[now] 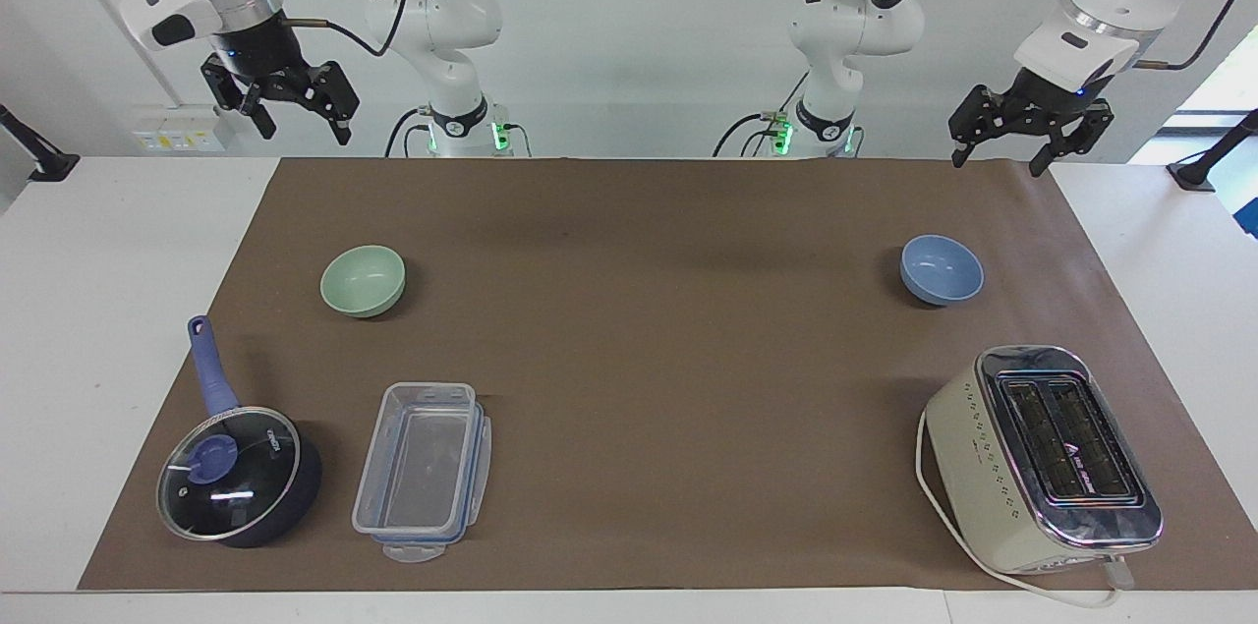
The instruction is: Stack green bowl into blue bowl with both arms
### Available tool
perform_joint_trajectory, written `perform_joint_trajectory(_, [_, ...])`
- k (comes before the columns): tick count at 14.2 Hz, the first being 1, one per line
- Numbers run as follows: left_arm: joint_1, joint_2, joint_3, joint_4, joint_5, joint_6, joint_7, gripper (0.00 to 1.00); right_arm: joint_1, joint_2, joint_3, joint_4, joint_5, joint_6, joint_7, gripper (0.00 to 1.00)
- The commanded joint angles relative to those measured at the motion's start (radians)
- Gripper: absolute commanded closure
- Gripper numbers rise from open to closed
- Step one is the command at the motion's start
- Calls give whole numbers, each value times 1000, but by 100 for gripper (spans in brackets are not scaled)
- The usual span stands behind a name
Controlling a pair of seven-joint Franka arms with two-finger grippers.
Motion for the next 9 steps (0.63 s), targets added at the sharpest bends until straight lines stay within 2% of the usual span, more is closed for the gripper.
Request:
perform_joint_trajectory(1, [-8, -8, 3, 3, 17, -20, -7, 0, -3, -23, -3, -22, 6, -6, -26, 0])
perform_joint_trajectory(9, [-11, -8, 3, 3, 13, -9, -13, 0, -3, -24, -3, -27, 6, -5, -24, 0])
